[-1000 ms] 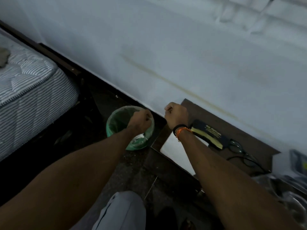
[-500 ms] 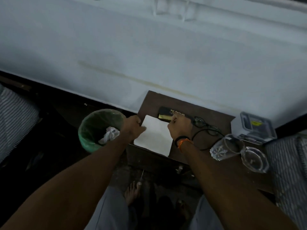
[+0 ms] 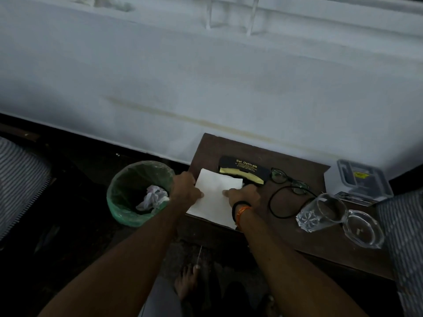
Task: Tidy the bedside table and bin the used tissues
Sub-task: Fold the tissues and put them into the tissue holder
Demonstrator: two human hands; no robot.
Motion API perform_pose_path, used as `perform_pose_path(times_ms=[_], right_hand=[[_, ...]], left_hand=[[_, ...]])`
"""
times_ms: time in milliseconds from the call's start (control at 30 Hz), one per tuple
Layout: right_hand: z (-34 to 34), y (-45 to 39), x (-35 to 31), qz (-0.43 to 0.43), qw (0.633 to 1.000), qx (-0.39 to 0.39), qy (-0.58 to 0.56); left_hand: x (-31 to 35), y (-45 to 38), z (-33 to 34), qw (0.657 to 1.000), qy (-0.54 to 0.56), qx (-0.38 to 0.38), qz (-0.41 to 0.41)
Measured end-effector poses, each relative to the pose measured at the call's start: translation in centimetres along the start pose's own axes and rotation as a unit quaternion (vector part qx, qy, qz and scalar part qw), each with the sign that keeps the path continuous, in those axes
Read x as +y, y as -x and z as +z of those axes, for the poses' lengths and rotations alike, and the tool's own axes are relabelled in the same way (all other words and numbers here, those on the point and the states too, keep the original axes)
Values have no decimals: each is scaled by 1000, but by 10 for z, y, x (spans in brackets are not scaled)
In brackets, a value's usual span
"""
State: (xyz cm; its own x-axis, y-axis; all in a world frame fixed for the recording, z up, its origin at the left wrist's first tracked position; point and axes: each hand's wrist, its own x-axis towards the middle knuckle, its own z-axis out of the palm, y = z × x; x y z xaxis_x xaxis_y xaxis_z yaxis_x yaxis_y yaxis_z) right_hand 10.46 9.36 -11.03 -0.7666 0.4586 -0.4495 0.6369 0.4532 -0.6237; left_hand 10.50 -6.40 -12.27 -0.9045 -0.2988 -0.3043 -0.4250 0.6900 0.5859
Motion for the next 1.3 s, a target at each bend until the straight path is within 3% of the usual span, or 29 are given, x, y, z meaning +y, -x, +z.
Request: perform_pose_path(times_ms=[200, 267, 367, 533, 700, 800, 900, 1100, 1300], right_hand=[[22, -23, 19, -34, 999, -18, 21], [8, -4, 9, -51, 998, -17, -23], [2, -3, 7, 6, 986, -47, -158], [2, -18, 19, 52, 963, -159, -211], [-23, 1, 12, -25, 926, -237, -292], [-37, -4, 11, -73, 898, -276, -334], [-51, -13, 7, -116, 896, -262, -339], [-67, -30, 0, -232, 894, -184, -336], [-51, -51, 31, -261, 912, -161, -274]], left_hand=[[1, -1, 0, 1000, -9, 2, -3], [1, -1, 1, 1000, -14, 3, 1], [1, 0, 2, 1000, -6, 7, -2], [-3, 1, 3, 1000, 21, 8, 7], [-3, 3, -2, 979, 201, -3, 30], [5, 4, -13, 940, 326, -84, 49], [19, 3, -22, 914, 359, -169, 82], [46, 5, -14, 881, 421, -126, 174], [39, 8, 20, 912, 339, -118, 200]])
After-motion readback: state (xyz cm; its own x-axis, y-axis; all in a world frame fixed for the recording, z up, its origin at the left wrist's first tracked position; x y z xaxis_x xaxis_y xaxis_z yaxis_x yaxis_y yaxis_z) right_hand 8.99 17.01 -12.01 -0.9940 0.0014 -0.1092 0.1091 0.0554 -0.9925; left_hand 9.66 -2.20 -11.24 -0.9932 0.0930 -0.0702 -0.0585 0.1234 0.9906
